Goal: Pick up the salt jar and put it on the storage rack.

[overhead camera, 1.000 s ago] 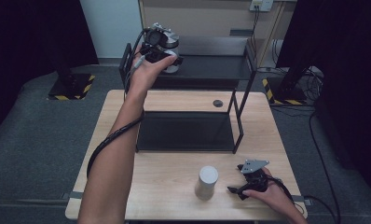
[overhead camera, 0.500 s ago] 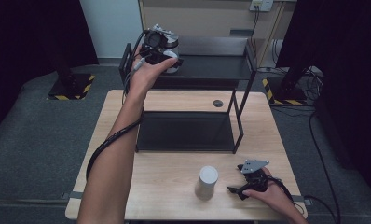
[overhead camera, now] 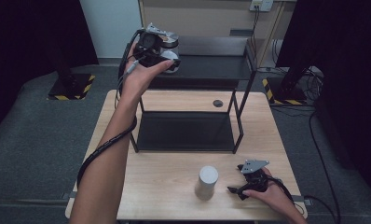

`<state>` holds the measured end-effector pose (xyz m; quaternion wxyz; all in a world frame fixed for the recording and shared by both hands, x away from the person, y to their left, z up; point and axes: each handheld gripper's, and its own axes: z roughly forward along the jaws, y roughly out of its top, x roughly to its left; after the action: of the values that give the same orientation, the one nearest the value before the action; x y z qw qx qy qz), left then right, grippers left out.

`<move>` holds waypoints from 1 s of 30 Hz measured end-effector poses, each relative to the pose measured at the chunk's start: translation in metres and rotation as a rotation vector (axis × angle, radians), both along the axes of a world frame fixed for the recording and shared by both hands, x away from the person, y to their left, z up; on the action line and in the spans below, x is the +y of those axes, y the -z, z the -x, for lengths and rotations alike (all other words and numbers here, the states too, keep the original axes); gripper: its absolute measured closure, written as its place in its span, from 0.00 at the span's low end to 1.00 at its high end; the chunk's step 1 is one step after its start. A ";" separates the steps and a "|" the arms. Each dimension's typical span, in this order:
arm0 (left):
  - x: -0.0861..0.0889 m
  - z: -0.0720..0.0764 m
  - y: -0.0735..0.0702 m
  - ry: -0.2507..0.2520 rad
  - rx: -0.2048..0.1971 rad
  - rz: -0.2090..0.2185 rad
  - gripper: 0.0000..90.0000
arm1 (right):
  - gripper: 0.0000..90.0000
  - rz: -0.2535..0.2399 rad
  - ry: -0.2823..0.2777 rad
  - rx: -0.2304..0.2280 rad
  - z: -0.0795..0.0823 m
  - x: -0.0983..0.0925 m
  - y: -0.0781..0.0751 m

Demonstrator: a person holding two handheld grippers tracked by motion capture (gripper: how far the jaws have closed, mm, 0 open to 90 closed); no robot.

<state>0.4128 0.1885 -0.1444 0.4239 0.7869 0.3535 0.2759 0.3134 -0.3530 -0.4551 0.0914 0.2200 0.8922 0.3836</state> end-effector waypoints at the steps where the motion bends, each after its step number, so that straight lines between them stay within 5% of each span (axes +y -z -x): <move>1: 0.001 0.002 -0.001 -0.001 -0.002 0.001 0.11 | 0.02 0.000 0.000 0.000 0.000 0.000 0.000; 12: 0.018 0.020 -0.019 0.039 -0.014 -0.037 0.13 | 0.02 0.000 0.000 0.000 0.000 0.000 0.000; 24: 0.052 0.031 -0.018 0.278 -0.008 -0.063 0.15 | 0.02 0.000 0.000 0.000 0.000 0.000 0.000; 27: 0.057 0.028 -0.011 0.384 0.006 -0.095 0.15 | 0.02 0.000 0.000 0.000 0.000 0.000 0.000; 30: 0.058 0.027 -0.008 0.410 0.015 -0.110 0.15 | 0.02 0.000 0.000 0.000 0.000 0.000 0.000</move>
<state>0.3855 0.2462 -0.1367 0.4247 0.8664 0.1736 0.1969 0.3134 -0.3530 -0.4552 0.0915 0.2200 0.8922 0.3837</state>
